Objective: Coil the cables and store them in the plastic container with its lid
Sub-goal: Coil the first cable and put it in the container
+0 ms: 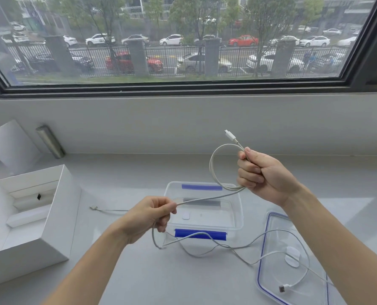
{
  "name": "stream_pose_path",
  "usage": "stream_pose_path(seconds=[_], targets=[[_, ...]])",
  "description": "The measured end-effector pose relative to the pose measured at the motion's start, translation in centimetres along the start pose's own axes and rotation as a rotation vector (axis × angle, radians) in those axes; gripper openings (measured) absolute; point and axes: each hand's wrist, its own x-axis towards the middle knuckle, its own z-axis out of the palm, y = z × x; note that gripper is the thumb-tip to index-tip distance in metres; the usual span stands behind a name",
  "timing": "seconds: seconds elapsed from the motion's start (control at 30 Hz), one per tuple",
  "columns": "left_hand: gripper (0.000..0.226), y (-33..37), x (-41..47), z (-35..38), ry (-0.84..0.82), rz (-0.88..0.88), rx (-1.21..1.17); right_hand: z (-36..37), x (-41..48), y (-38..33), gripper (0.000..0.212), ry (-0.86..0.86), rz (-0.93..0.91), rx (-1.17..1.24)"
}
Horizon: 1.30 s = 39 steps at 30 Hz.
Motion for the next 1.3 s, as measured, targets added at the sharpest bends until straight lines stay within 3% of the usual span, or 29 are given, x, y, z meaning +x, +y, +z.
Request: stream_pose_path(seconds=[0.13, 0.3, 0.4, 0.47, 0.73, 0.97, 1.13, 1.3], targets=[[0.023, 1.3, 0.0, -0.2, 0.088, -0.106, -0.099, 0.6, 0.2, 0.7, 0.025, -0.009, -0.016, -0.11], [0.023, 3.8, 0.8, 1.0, 0.128, -0.214, -0.646, 1.3, 0.5, 1.9, 0.022, -0.005, -0.036, -0.143], [0.025, 5.1, 1.0, 1.9, 0.105, -0.189, -0.984, 1.4, 0.5, 2.6, 0.021, 0.014, -0.052, -0.147], [0.03, 5.9, 1.0, 2.7, 0.099, -0.15, -1.084, 1.6, 0.4, 3.0, 0.022, 0.028, -0.057, -0.167], [0.023, 7.6, 1.0, 5.1, 0.145, -0.068, -1.177, 1.8, 0.3, 3.1, 0.026, 0.074, -0.117, -0.175], [0.022, 7.2, 0.9, 5.0, 0.213, -0.117, -1.164, 0.7, 0.2, 2.3, 0.027, 0.032, -0.23, -0.046], [0.02, 7.5, 1.4, 5.1, 0.198, -0.075, -1.124, 0.6, 0.0, 2.6, 0.024, -0.05, -0.177, -0.185], [0.005, 7.4, 2.0, 6.6, 0.185, 0.041, -0.954, 1.0, 0.2, 3.5, 0.024, -0.003, -0.149, -0.269]])
